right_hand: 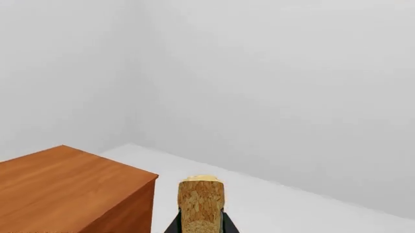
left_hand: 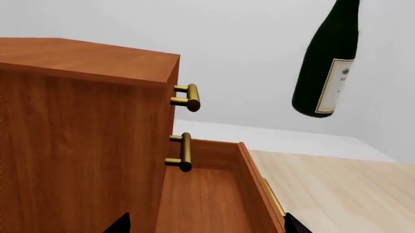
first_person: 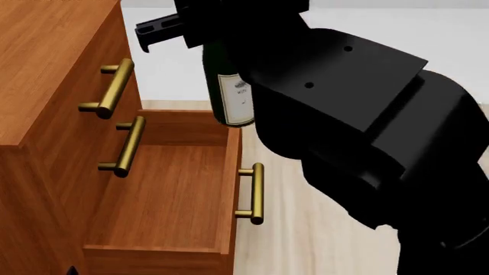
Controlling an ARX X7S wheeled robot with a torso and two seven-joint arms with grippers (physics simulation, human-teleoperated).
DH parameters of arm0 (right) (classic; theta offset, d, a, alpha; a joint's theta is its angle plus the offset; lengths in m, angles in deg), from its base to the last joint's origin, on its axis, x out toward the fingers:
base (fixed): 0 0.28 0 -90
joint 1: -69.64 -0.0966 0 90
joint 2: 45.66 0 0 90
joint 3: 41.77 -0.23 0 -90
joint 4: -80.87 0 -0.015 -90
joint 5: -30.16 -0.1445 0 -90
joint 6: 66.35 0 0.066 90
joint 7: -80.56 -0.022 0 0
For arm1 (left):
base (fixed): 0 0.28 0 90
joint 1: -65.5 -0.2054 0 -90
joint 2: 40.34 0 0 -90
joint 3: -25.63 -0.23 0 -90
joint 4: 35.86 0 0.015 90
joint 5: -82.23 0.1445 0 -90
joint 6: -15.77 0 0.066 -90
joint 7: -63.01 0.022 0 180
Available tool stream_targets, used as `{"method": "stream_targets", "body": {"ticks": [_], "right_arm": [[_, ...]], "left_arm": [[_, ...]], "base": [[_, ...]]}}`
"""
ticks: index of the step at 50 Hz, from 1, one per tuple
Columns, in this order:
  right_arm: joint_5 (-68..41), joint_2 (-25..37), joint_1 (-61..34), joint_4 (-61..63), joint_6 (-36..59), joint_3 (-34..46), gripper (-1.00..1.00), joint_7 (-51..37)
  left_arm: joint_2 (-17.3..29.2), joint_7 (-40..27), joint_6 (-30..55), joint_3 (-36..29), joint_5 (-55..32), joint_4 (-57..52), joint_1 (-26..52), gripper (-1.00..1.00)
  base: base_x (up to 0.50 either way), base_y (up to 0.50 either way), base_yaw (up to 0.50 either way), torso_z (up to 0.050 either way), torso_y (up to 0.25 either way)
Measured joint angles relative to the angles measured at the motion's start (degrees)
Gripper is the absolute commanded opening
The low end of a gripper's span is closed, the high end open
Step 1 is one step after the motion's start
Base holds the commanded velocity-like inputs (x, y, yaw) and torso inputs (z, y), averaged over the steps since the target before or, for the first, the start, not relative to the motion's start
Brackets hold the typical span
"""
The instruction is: Put the wine bottle in the bottom drawer of the cabinet.
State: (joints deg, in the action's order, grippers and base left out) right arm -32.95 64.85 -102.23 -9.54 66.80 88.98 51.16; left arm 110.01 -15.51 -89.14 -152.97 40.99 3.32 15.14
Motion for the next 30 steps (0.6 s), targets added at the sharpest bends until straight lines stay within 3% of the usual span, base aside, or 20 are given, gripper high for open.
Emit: {"method": "stream_targets", "body": {"ticks": [30], "right_arm": [[-1.83, -7.38, -2.15, -13.68, -1.46, -0.73, -1.0, 3.81]], "left_arm": [[0.46, 0.45, -0.38, 0.66, -0.05, 0.2, -0.73, 1.0]], "base": [[0.0, 0.0, 0.0, 0.0, 0.001]]}}
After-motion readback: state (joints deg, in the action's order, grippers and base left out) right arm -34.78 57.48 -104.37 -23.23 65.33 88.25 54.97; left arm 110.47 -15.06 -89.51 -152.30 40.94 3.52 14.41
